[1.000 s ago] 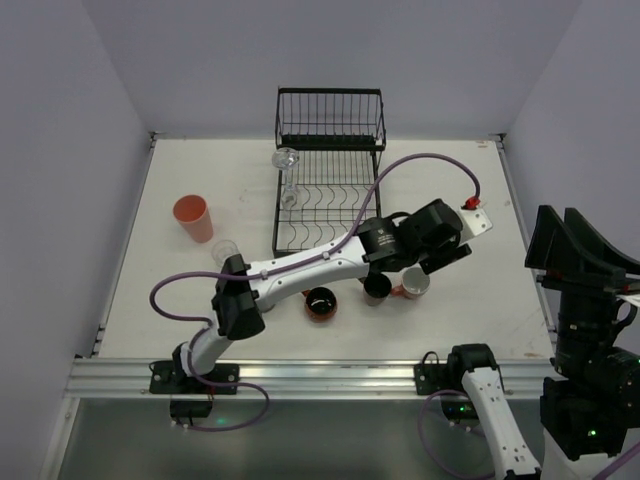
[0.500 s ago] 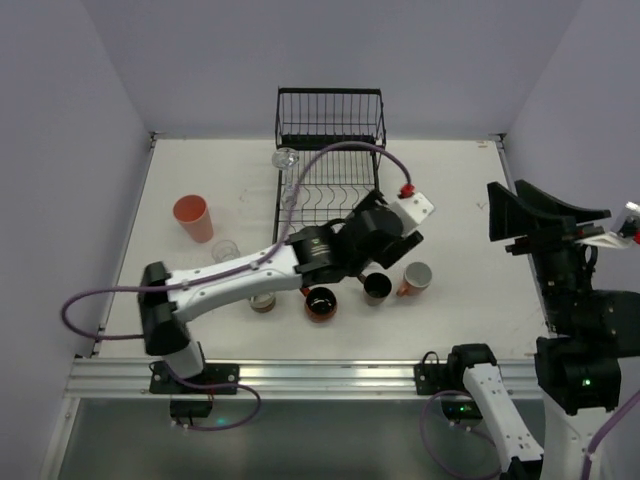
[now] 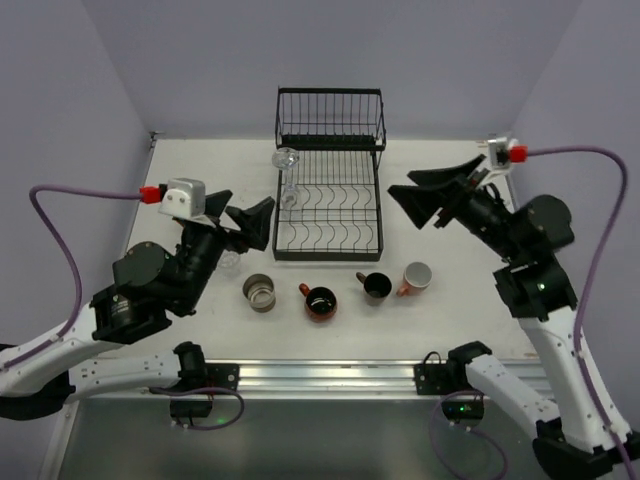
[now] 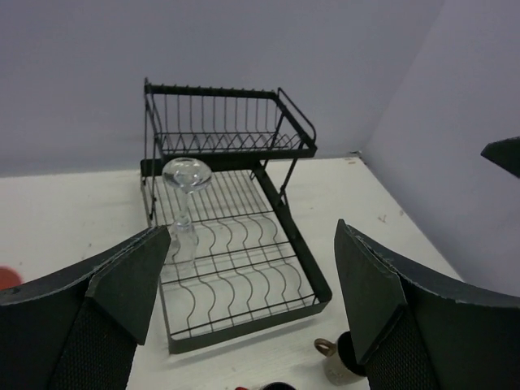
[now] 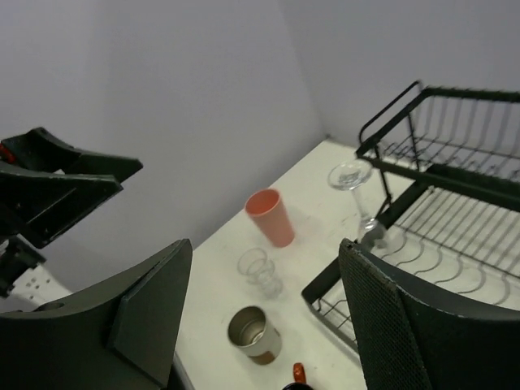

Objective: Unload the cups from the dish rack

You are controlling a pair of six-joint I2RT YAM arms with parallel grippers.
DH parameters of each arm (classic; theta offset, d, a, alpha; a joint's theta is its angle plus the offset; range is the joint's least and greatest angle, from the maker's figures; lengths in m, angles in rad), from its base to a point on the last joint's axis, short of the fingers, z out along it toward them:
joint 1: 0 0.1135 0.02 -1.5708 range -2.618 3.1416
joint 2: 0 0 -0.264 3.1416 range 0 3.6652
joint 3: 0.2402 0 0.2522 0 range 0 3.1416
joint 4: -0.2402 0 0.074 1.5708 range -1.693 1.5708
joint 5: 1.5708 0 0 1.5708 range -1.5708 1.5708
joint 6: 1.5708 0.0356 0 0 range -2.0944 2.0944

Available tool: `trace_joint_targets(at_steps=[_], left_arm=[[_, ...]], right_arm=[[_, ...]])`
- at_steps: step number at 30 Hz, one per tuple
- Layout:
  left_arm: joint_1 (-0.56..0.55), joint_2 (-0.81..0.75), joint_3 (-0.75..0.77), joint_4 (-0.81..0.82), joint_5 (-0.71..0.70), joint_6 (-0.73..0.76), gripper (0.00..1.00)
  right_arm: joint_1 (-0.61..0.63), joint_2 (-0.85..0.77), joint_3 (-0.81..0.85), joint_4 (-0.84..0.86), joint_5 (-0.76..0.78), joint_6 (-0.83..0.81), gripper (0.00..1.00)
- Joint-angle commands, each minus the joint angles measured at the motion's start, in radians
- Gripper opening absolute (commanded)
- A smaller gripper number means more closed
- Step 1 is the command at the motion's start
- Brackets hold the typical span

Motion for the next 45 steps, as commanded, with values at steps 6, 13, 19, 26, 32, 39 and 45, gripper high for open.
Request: trace_joint_targets(at_steps=[6,13,19,26,32,39,45], left_arm=[[0.000,-0.151,-0.181,-0.008,-0.156,0.039,0.97],[-0.002,-0.168,-0.215,-0.041,-0.184,0.099,1.00],[-0.002,-0.220,-0.212,-0.062,-0.264,0.131,1.00],[-0.002,-0.306,-0.272,0.015,-0.265,0.193,1.00],[-0.002,-0.303,-0.286,0.025,-0.268,0.210,1.00],[-0.002,-0.297,-0.293,0.026,-0.259,0.216,1.00],[-0.002,-0.298,-0.299,0.034,-0.250,0.221,1.00]], right_arm=[[0.236,0.338,-0.022,0.236,0.150,-0.172,0.81],[0.327,0.657,0.031,0.470,0.279,-0.284,0.81],[0.350,0.861,0.063,0.701,0.366,-0.292,0.75],[0.370,1.028,0.126,0.847,0.431,-0.301,0.74],[0.387,1.134,0.174,0.944,0.446,-0.275,0.69],[0.399,1.211,0.215,1.010,0.482,-0.258,0.63],[0.407,1.245,0.215,1.053,0.528,-0.223,0.60]])
